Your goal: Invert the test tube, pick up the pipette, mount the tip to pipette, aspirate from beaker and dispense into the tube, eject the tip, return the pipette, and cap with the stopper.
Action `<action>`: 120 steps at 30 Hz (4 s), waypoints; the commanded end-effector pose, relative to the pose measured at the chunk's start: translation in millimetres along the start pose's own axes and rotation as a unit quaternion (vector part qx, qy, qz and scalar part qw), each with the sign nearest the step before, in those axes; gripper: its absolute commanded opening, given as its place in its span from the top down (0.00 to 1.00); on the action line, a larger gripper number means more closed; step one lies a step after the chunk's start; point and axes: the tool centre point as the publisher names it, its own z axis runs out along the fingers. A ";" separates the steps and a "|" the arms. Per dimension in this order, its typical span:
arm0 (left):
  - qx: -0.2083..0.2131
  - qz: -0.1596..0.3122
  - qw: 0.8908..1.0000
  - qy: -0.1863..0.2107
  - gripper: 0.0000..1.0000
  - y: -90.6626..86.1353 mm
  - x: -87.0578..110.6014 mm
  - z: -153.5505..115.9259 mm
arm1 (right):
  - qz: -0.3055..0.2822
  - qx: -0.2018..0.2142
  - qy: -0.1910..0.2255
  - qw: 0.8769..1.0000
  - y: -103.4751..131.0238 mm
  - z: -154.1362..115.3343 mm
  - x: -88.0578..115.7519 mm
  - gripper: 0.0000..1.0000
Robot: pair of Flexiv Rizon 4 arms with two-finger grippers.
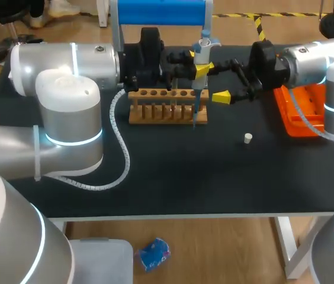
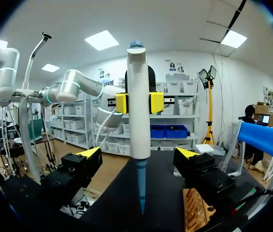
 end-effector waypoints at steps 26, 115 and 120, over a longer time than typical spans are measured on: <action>0.001 0.000 1.000 -0.002 1.00 0.2 0.3 1.5 | -0.029 0.003 0.008 1.000 19.5 29.0 -0.1 0.00; 0.036 0.001 0.997 -0.065 0.00 -7.3 -8.8 -11.1 | -0.024 -0.026 -0.005 0.999 11.4 -1.5 -5.4 1.00; 0.040 -0.009 0.997 -0.068 0.00 -6.5 -9.6 -10.9 | -0.025 -0.026 -0.022 0.999 9.1 -24.1 -12.1 1.00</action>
